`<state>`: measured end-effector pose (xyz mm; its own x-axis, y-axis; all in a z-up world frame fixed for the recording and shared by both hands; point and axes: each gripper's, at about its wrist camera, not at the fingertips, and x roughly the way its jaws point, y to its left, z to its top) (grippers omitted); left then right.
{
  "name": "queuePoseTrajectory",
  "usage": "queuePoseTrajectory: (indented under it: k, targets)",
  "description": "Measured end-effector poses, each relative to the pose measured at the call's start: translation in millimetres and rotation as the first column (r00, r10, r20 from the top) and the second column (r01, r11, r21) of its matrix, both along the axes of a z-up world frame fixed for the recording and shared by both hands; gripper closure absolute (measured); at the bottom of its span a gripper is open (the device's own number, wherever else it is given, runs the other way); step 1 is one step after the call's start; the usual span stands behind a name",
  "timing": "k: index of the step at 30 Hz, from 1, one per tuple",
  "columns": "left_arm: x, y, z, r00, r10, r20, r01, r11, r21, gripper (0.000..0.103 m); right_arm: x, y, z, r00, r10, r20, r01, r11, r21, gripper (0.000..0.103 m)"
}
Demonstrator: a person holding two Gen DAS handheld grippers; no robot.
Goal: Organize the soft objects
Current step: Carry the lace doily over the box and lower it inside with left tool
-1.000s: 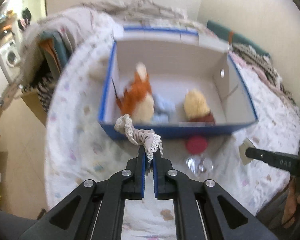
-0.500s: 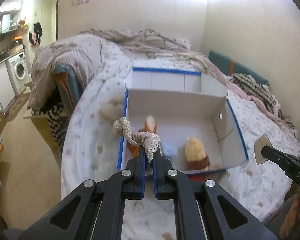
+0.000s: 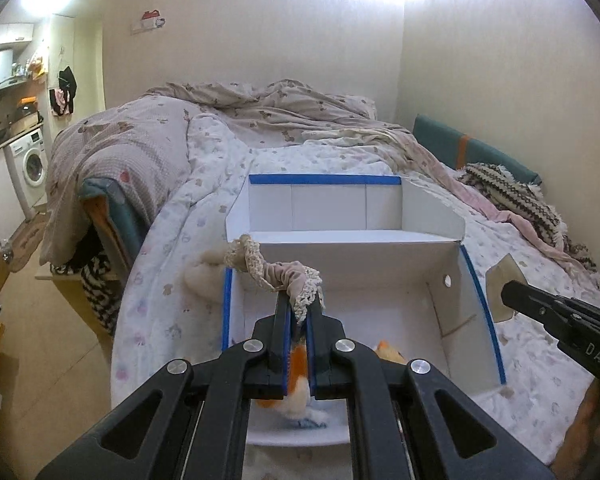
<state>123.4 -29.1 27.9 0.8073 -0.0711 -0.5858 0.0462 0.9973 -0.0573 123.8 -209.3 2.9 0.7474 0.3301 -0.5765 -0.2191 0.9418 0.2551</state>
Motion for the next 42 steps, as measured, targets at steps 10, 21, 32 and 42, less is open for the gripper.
queuePoseTrajectory:
  k: [10, 21, 32, 42]
  targets:
    - [54.5, -18.7, -62.3, 0.996, -0.032, -0.08, 0.032, 0.999, -0.004, 0.097, 49.3, -17.2, -74.9, 0.974, -0.03, -0.223, 0.032, 0.999, 0.006, 0.095]
    - [68.6, -36.0, -115.8, 0.977, -0.059, -0.206, 0.069, 0.997, 0.042, 0.097, 63.4, -16.8, -121.9, 0.92, -0.069, -0.385, 0.038, 0.995, -0.089, 0.094]
    - [74.9, -23.8, -131.2, 0.966, -0.023, -0.256, 0.034, 0.999, 0.037, 0.097, 68.3, -18.7, -137.9, 0.893, -0.096, -0.44, 0.043, 0.991, -0.128, 0.094]
    - [68.9, -25.0, -125.9, 0.966, -0.04, -0.254, 0.05, 0.998, 0.033, 0.079, 64.3, -18.0, -120.7, 0.925, -0.074, -0.372, 0.049, 0.996, -0.075, 0.037]
